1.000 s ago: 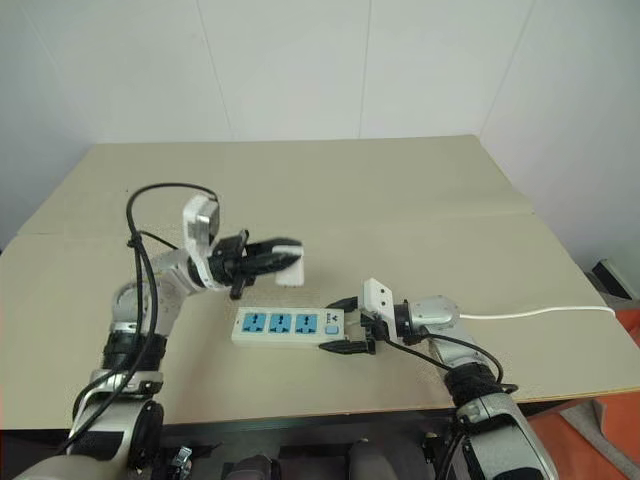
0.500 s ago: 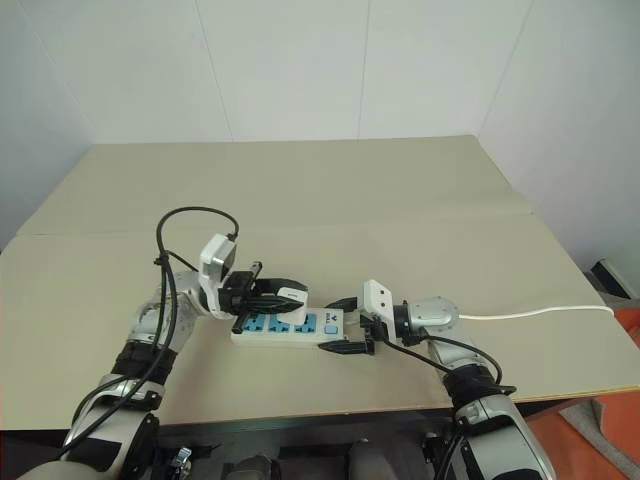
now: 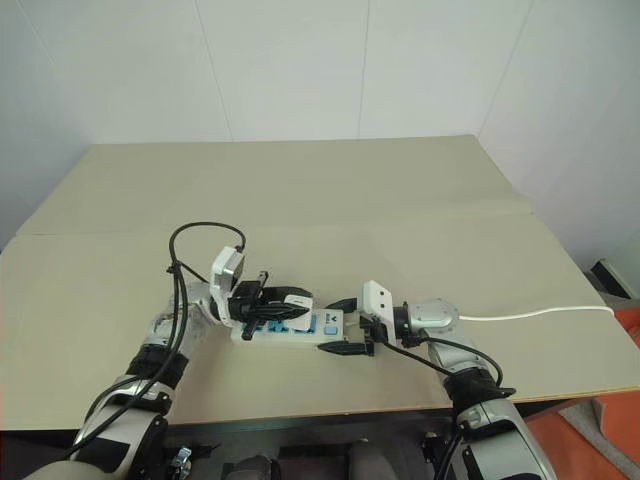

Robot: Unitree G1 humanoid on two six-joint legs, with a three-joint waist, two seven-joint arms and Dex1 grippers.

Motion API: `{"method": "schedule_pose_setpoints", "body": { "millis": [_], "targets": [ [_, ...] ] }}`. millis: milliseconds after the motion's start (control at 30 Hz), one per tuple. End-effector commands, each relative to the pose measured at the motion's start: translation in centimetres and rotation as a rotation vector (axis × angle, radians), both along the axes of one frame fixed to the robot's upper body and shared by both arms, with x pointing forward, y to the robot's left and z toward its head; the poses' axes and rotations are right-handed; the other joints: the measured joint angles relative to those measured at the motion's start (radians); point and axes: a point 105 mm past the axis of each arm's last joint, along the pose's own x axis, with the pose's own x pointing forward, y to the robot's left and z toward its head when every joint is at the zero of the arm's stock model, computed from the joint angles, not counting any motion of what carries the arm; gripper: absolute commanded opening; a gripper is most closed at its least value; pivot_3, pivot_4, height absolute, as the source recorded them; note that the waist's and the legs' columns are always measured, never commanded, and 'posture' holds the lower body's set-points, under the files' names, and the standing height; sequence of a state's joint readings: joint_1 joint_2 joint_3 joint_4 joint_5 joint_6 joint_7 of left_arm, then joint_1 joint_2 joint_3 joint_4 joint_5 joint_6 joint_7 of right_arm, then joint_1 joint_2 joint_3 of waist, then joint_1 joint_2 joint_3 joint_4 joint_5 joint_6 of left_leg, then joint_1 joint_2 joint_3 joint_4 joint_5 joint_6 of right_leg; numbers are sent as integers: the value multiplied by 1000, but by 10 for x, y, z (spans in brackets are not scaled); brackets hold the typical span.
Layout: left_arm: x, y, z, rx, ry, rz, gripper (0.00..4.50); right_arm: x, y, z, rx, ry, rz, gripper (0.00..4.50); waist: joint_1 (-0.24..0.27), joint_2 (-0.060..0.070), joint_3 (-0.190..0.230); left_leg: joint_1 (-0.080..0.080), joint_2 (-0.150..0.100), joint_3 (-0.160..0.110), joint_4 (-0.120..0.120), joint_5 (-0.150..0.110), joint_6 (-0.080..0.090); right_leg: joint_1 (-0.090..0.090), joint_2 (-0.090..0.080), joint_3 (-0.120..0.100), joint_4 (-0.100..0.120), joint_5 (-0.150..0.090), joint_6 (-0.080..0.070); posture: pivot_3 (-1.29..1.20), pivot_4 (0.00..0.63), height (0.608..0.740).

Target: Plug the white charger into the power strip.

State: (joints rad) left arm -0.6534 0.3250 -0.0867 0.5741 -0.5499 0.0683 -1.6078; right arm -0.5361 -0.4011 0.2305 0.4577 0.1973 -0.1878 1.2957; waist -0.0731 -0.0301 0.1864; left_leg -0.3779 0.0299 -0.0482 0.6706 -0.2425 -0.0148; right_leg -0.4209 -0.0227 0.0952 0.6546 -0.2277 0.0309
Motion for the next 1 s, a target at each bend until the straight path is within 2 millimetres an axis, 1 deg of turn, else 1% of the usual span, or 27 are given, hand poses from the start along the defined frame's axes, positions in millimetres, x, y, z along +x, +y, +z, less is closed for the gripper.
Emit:
{"method": "schedule_pose_setpoints", "body": {
  "millis": [33,433,633,767,867,1000],
  "targets": [
    [0,-6,6,-14,-35,-22,1024,-7,5,-11,-48,19,27,3416,0,0,0,0,0,0,0,0,0,0,0,0,0,0,0,0,150,740],
    [6,-8,-7,32,-32,-3,1024,-9,5,-12,-46,24,25,3416,0,0,0,0,0,0,0,0,0,0,0,0,0,-1,1,0,150,740],
    [14,-8,-7,0,-9,31,1024,-10,5,-13,-49,24,24,3416,1,0,0,1,0,0,-1,0,0,1,0,0,0,-1,1,0,150,740],
    [12,-9,-14,42,-22,25,1024,-10,5,-13,-49,20,22,3416,2,0,-1,3,0,0,0,0,0,2,0,0,0,-2,4,0,150,740],
    [13,-6,-14,39,-23,33,1024,-10,5,-13,-48,18,19,3416,2,0,-2,3,0,0,0,0,0,3,0,0,0,-3,4,0,150,740],
    [12,2,-10,50,-55,44,1024,-9,7,-13,-44,15,15,3416,0,0,-2,3,0,0,-1,0,0,3,0,0,0,-3,4,0,150,740]
  ]
}}
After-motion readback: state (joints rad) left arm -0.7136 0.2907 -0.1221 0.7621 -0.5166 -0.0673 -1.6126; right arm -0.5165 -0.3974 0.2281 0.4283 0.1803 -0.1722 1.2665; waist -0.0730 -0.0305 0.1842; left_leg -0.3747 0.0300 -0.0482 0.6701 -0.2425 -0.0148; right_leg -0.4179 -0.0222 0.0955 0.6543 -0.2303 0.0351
